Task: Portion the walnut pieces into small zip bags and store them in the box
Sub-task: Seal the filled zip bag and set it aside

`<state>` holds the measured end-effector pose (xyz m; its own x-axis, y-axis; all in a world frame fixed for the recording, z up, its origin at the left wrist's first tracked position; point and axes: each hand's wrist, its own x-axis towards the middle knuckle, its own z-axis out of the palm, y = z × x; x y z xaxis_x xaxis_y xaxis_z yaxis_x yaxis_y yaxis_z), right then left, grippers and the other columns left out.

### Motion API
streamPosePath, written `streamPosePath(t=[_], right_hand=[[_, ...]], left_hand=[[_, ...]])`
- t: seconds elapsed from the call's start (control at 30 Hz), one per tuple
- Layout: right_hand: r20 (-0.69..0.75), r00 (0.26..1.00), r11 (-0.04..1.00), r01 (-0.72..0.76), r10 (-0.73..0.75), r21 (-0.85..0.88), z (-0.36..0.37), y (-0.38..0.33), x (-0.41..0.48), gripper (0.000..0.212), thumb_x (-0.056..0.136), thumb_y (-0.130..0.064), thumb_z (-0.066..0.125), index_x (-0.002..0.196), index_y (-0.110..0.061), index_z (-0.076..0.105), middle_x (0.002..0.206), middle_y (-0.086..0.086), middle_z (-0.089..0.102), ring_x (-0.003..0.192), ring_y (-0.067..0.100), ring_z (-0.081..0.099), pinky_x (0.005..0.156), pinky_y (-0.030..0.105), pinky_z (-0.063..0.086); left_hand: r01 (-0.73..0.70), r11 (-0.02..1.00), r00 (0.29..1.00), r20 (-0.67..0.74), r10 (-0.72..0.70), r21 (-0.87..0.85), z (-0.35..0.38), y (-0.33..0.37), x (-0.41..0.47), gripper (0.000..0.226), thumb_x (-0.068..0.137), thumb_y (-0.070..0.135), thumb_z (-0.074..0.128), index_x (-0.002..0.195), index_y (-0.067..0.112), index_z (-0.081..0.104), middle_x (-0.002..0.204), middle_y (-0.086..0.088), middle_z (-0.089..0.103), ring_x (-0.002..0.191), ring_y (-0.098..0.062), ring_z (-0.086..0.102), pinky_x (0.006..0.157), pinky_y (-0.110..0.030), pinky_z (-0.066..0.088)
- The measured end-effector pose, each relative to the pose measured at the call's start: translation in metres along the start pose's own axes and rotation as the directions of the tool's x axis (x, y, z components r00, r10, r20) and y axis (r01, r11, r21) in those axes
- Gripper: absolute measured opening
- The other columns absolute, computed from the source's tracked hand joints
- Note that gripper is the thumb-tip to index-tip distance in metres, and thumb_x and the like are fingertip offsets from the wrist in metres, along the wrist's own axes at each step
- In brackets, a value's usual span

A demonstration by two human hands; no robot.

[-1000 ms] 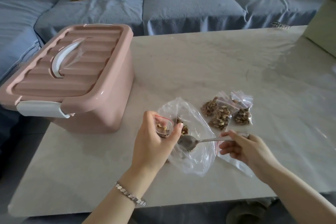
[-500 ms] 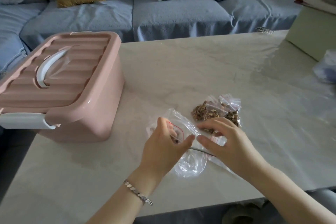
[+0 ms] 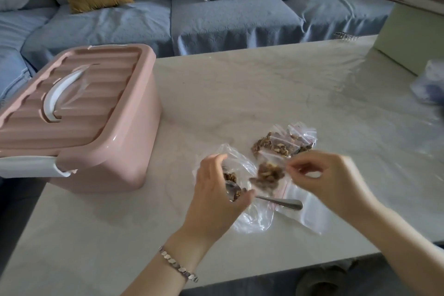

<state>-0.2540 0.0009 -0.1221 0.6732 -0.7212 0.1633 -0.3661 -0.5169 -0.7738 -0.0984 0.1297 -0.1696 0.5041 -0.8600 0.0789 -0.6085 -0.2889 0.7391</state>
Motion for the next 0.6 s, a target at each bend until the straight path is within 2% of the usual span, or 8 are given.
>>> streamPosePath(t=[0.07,0.13,0.2,0.3,0.4,0.5,0.57,0.6], right_hand=[[-0.073,0.997,0.999,-0.018,0.015,-0.048,-0.021,0.019,0.004,0.037,0.069,0.003,0.073,0.070,-0.033,0.067,0.081,-0.024,0.067,0.070,-0.003,0.064,0.068,0.003,0.046],[-0.116,0.991,0.993,-0.078,0.068,-0.084,-0.036,0.039,0.013,0.034,0.071,0.003,0.072,0.069,-0.031,0.067,0.079,-0.023,0.067,0.067,-0.004,0.064,0.065,0.001,0.044],[-0.107,0.986,0.986,-0.137,0.127,-0.091,-0.042,0.060,0.024,0.030,0.073,0.002,0.071,0.067,-0.027,0.067,0.075,-0.019,0.067,0.063,-0.004,0.062,0.062,0.000,0.042],[-0.042,0.980,0.975,-0.196,0.193,-0.100,-0.037,0.088,0.039,0.029,0.075,0.002,0.069,0.066,-0.026,0.066,0.067,-0.002,0.070,0.062,0.005,0.062,0.061,0.003,0.042],[-0.062,0.973,0.963,-0.227,0.220,-0.143,-0.025,0.106,0.051,0.023,0.077,-0.002,0.068,0.069,-0.023,0.066,0.076,0.009,0.071,0.068,0.018,0.064,0.062,0.004,0.041],[-0.163,0.960,0.954,-0.255,0.230,-0.157,-0.016,0.116,0.056,0.011,0.079,-0.002,0.067,0.080,-0.012,0.069,0.082,0.011,0.071,0.071,0.023,0.062,0.062,0.000,0.038],[-0.181,0.954,0.954,-0.267,0.241,-0.139,-0.013,0.115,0.053,0.014,0.080,0.000,0.065,0.091,-0.007,0.069,0.089,0.012,0.069,0.072,0.021,0.060,0.063,0.000,0.040],[-0.195,0.951,0.954,-0.269,0.242,-0.129,-0.013,0.112,0.050,0.020,0.080,0.001,0.065,0.098,-0.006,0.067,0.094,0.012,0.067,0.075,0.020,0.058,0.066,0.005,0.041]], left_hand=[[0.037,0.996,0.997,-0.067,-0.032,0.081,0.000,-0.010,-0.003,0.071,0.078,0.046,0.057,0.135,0.015,0.027,0.133,0.006,0.023,0.123,-0.003,0.017,0.109,-0.029,0.027],[0.147,0.981,0.987,-0.090,-0.136,0.128,0.001,-0.019,-0.005,0.067,0.081,0.042,0.053,0.135,0.013,0.026,0.138,-0.001,0.021,0.126,-0.008,0.013,0.112,-0.034,0.022],[0.222,0.964,0.974,-0.074,-0.213,0.144,0.003,-0.027,-0.009,0.063,0.086,0.034,0.057,0.135,0.011,0.026,0.138,-0.004,0.022,0.129,-0.015,0.015,0.111,-0.032,0.020],[0.230,0.964,0.972,-0.072,-0.222,0.134,0.005,-0.031,-0.015,0.065,0.086,0.029,0.061,0.138,0.011,0.027,0.139,-0.006,0.026,0.130,-0.019,0.021,0.107,-0.029,0.023],[0.235,0.965,0.970,-0.094,-0.226,0.113,0.005,-0.031,-0.017,0.065,0.083,0.028,0.065,0.137,0.015,0.031,0.138,-0.004,0.030,0.130,-0.020,0.027,0.101,-0.028,0.031],[0.242,0.966,0.968,-0.093,-0.234,0.088,0.003,-0.031,-0.018,0.064,0.083,0.028,0.065,0.137,0.023,0.032,0.139,-0.001,0.028,0.130,-0.018,0.031,0.093,-0.020,0.031],[0.257,0.964,0.965,-0.082,-0.251,0.070,0.002,-0.031,-0.017,0.061,0.084,0.027,0.064,0.136,0.028,0.033,0.140,0.000,0.027,0.131,-0.017,0.032,0.092,-0.016,0.029],[0.262,0.963,0.963,-0.079,-0.257,0.063,0.002,-0.032,-0.017,0.059,0.084,0.027,0.064,0.135,0.029,0.035,0.139,0.000,0.028,0.131,-0.017,0.032,0.091,-0.016,0.028]])
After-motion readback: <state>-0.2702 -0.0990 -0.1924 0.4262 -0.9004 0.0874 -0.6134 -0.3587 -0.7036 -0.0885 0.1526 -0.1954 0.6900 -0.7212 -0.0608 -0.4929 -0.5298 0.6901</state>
